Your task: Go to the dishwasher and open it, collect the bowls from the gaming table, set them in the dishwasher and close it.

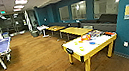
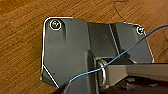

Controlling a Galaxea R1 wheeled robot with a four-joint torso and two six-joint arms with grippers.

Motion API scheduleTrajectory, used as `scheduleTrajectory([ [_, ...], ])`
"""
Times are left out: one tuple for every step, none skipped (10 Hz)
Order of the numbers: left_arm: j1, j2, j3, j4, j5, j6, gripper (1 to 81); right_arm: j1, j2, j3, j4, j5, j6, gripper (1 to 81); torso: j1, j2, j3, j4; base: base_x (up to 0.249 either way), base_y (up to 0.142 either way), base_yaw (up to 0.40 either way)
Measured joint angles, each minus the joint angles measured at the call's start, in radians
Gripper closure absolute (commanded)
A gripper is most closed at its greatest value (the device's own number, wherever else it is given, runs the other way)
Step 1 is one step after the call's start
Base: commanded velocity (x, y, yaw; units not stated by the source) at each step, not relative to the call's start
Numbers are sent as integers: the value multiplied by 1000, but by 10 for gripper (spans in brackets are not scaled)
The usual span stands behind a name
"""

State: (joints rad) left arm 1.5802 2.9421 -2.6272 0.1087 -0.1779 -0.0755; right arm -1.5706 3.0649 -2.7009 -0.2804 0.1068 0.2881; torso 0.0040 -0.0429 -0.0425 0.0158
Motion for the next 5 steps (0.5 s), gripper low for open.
scheduleTrajectory([
  [0, 0, 0, 0, 0, 0, 10, 0, 0, 0, 0, -1, 0, 10, 0, 0, 0, 0, 0, 0, -217],
  [0, 0, 0, 0, 0, 0, 10, 0, 0, 0, 0, 0, 0, 10, 0, 0, 0, 0, 0, 0, -193],
  [0, 0, 0, 0, 0, 0, 10, 0, 0, 0, 0, 0, 0, 10, 0, 0, 0, 0, 0, 0, -120],
  [-3, -1, 0, 0, 0, 0, 10, -1, 1, 0, 0, -1, 0, 10, 0, 0, 0, 0, 0, 0, 0],
  [-5, 0, 0, 0, -2, 0, 10, 0, 1, 0, 0, -1, 0, 10, 0, 0, 0, 0, 0, 0, 0],
])
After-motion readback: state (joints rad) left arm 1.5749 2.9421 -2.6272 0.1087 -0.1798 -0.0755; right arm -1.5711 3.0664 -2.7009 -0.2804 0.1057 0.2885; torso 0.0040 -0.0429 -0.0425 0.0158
